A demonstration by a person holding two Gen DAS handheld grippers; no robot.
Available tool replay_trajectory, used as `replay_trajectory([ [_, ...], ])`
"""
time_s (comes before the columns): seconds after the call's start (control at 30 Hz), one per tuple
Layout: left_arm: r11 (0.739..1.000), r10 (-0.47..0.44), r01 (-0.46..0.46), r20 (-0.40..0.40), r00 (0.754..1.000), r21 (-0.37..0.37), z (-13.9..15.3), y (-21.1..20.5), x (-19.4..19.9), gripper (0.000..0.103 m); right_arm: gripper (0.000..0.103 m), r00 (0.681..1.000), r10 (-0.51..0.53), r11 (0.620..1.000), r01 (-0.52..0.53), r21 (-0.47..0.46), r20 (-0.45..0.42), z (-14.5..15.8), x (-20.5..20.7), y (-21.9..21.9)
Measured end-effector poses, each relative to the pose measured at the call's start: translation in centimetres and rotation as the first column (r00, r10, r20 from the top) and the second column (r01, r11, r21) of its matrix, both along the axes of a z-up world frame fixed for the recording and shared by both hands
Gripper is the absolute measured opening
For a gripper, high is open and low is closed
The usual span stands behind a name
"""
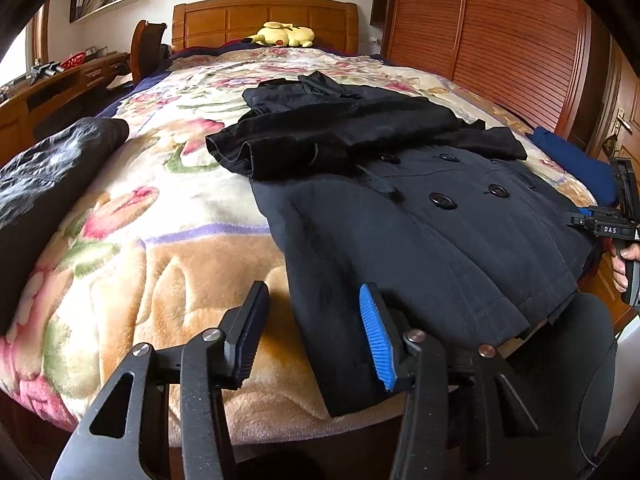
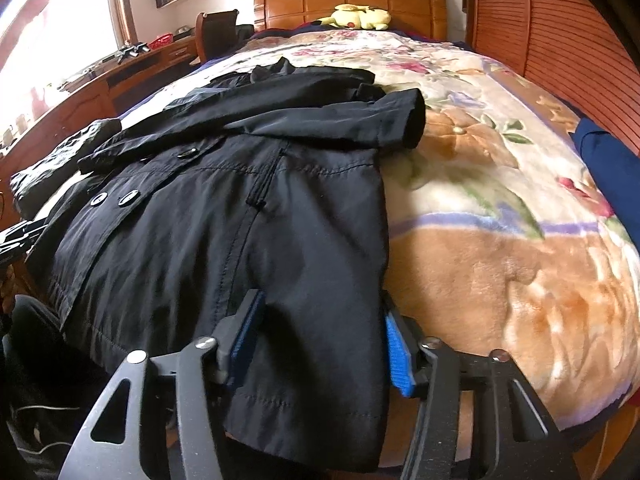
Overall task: Fold large clothes
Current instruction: 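Grasp the coat's hem with the left gripper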
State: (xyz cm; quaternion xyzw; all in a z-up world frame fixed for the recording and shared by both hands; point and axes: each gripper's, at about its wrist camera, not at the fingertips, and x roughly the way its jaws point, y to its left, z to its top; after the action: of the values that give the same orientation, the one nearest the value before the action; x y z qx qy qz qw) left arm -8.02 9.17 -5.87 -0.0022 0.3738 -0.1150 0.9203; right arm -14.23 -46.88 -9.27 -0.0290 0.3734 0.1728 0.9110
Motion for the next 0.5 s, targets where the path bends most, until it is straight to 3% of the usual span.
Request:
replay_trajectory([
  [0.1,1.0,-0.005,0.005,-0.004,1.0,0.006,-0.1,-0.1,-0.3,0.048,0.034,1.0,0.019,1.0,-0.019,0.005,-0.004,0.1,-0.1,0.1],
  [0.2,1.0,-0.028,0.028,-0.016,0.999,-0.003,-0.1,-0.3,-0.5,0.032,0.016,1.0,0.019,1.0,-0.019,0.012,0.005,0.0,0.0,0.2],
  [0.23,0.999,-0.032,0.032,-0.018,0.999,-0.003,0.0,-0.4,-0.6,0.022,0.012,1.0,0.02,1.0,-0.021,0.02,0.01,0.1,0.0,0.1],
  [0.27,0.999,-0.037,0.037,-0.016,0.999,0.004,0.2,-0.6,-0.6,0.014,0.01,1.0,0.02,0.999,-0.02,0.028,0.014,0.1,-0.1,0.2],
  [0.33,0.999,-0.041,0.041,-0.004,0.999,0.02,0.8,-0.8,-0.9,0.007,0.007,0.999,0.018,0.999,-0.019,0.028,0.03,0.3,-0.3,0.2],
  [0.5,1.0,-0.026,0.025,0.09,0.996,0.008,4.1,-0.3,-1.8,0.004,0.005,0.992,-0.005,0.999,-0.002,0.054,0.123,2.9,-1.6,-0.2],
])
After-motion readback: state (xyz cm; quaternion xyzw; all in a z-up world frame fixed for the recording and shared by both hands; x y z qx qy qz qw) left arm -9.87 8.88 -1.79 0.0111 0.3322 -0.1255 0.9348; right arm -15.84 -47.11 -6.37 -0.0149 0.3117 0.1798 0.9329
